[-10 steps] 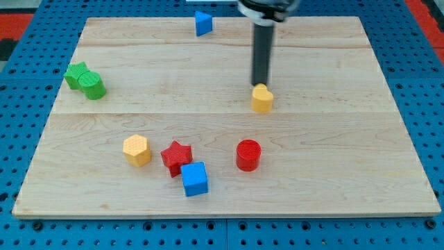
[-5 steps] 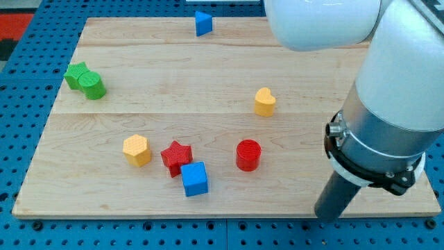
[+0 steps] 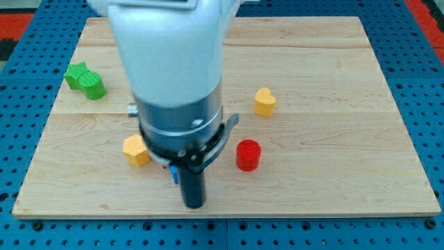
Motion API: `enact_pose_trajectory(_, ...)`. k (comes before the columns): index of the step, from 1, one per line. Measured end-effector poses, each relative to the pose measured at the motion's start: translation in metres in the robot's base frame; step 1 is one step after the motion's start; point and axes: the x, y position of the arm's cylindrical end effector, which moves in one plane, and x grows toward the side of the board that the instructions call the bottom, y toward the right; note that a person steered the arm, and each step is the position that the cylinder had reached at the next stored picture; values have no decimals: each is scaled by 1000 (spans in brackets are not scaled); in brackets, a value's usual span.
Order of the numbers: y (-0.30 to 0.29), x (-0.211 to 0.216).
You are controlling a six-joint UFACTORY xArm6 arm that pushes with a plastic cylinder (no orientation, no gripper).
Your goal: Slide the blue cube into the bottom side of the blue triangle
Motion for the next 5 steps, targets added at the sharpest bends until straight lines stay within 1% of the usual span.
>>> enact_pose_trajectory(1, -17, -38)
enact_pose_trajectory(2, -15, -88)
enact_pose_trajectory(3, -12, -118)
enact_pose_trajectory(4, -10, -135)
enact_pose_trajectory(5, 21, -129)
